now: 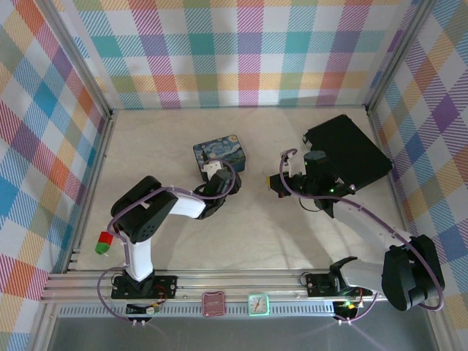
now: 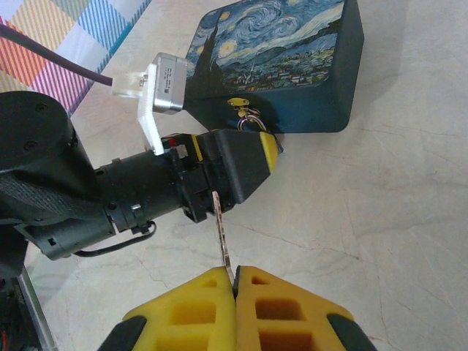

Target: Unlock a padlock with a key

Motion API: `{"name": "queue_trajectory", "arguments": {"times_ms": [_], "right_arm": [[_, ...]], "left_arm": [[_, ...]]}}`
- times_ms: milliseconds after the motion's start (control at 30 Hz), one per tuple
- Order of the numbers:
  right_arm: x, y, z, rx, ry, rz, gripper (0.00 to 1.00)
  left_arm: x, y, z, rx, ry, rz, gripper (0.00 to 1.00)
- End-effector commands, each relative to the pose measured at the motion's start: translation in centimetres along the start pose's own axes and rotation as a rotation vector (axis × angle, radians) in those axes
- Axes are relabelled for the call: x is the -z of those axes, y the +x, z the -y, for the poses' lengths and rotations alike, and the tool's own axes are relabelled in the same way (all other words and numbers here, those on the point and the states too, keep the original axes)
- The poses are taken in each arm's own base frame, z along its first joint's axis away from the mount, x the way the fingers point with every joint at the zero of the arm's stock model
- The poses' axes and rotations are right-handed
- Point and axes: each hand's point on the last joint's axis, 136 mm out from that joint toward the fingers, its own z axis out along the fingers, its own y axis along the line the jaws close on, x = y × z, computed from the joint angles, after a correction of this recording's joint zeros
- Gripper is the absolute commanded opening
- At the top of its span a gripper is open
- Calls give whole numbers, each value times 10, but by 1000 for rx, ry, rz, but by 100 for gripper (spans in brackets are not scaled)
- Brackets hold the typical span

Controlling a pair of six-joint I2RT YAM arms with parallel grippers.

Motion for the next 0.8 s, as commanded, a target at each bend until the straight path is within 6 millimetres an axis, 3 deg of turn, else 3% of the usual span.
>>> {"name": "queue_trajectory", "arguments": {"times_ms": [0, 333, 500, 767], "right_arm": [[1, 2, -5, 19, -26, 3, 0], [0, 8, -3, 22, -23, -4, 0], [-10, 15, 2, -18, -39, -21, 0], [-34, 23, 14, -125, -63, -24, 0]], "left_arm": [[-15, -5, 10, 47, 21, 52, 64], [-29, 1, -2, -25, -44, 60, 42], [-29, 4, -2, 8, -42, 33, 24], [-13, 3, 19, 112, 90, -67, 1]]}}
